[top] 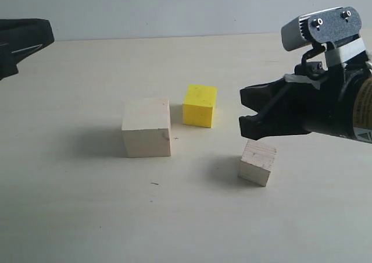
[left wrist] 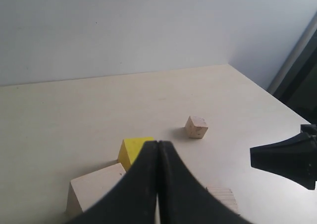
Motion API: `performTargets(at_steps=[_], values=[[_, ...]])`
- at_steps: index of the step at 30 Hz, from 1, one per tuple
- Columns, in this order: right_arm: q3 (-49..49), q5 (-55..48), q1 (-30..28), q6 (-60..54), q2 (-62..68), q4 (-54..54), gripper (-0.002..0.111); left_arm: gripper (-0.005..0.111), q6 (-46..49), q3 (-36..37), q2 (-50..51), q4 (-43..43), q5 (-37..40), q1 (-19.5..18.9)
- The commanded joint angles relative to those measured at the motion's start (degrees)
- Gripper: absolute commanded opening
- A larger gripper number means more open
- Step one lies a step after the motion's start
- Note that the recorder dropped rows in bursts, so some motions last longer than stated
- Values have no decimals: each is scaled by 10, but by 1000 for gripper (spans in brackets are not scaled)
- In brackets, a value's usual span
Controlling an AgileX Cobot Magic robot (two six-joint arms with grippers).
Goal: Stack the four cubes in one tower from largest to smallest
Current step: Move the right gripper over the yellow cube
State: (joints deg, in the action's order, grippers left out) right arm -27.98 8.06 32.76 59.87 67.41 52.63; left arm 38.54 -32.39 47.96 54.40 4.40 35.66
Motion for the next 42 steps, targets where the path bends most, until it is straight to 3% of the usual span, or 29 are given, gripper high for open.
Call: performTargets(at_steps=[1,9,16,23,27,31,34,42], values=[[-4,12,2,2,-1,-6,0,0,0,4,-2,23,2,3],[-57,-3,2,2,-1,5,0,0,5,4,-2,51,-26,3],[-190,-86,2,87,3,-32,0,0,5,4,-2,17,-76,3],[-314,-147,2,65,77,-55,0,0,5,4,-2,-20,-69,3],[-351,-246,9,-77,132,-110,0,0,8,4,-2,-33,-56,3],[-393,-382,13,-387,179,-308,0,0,18,4,-2,-33,-50,3],[-429,-464,13,-552,207,-434,0,0,18,4,-2,-33,-50,3],[-516,-524,3,-685,228,-447,0,0,16,4,-2,-28,-50,3]])
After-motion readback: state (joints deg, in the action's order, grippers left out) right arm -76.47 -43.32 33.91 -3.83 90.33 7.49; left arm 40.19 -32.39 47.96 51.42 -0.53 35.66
